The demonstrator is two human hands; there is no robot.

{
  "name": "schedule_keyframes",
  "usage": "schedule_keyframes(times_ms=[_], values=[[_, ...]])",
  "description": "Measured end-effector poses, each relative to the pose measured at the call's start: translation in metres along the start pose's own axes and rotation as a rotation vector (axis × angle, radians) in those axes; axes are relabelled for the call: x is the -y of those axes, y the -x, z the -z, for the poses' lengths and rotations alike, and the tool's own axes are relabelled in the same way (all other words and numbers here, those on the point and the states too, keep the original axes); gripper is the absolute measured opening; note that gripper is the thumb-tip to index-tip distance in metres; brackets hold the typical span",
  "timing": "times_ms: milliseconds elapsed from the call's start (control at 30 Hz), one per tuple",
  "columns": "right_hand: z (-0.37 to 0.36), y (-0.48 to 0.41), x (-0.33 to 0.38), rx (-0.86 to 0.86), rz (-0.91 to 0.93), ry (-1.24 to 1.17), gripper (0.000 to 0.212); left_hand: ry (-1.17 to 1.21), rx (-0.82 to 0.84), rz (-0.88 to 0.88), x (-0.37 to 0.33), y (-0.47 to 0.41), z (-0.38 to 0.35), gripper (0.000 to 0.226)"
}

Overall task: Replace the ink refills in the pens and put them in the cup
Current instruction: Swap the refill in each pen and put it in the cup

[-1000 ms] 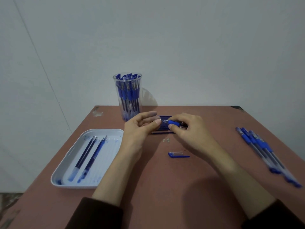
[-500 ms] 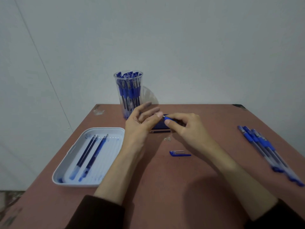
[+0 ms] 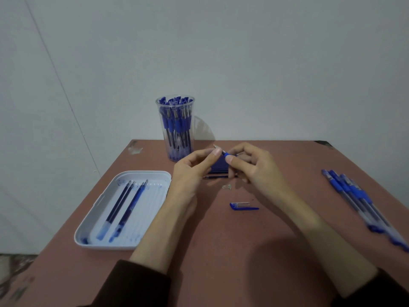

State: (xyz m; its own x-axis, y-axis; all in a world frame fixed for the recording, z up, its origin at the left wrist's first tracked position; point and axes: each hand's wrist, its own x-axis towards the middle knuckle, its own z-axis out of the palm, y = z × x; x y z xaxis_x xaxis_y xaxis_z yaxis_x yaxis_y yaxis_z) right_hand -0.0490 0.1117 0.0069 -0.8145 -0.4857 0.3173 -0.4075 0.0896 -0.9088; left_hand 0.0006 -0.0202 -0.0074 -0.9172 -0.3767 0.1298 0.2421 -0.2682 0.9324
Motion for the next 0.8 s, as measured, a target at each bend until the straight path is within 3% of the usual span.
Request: schedule_keyframes(times_ms=[200, 333, 467, 567, 800], values=[[-0.0009, 0.0031, 0.0061, 0.053, -0.036, -0.047, 0.011, 0.019, 0.061, 0.017, 0.0003, 0.0028, -0.0019, 0.02], [-0.0003, 0.0006, 0.0044, 0.043, -0.05, -0.131, 0.013, -0.006, -0.005, 0.001, 0.0004, 0.0003, 0.0004, 0.028], [-0.0005, 0.0014, 0.0014, 0.009, -0.024, -0.023, 0.01, 0.007, 0.002, -0.002, 0.0036, 0.0001, 0.0015, 0.015], [-0.0012, 0.0032, 0.0027, 0.017, -0.01, -0.003, 0.008, 0.03, 0.017, -0.003, 0.0058, -0.0002, 0.0014, 0.023], [0.0002, -0.0008, 0.0009, 0.142, -0.233, -0.335, 0.016, 0.023, 0.066, 0.015, 0.0095, -0.0041, 0.0038, 0.019]])
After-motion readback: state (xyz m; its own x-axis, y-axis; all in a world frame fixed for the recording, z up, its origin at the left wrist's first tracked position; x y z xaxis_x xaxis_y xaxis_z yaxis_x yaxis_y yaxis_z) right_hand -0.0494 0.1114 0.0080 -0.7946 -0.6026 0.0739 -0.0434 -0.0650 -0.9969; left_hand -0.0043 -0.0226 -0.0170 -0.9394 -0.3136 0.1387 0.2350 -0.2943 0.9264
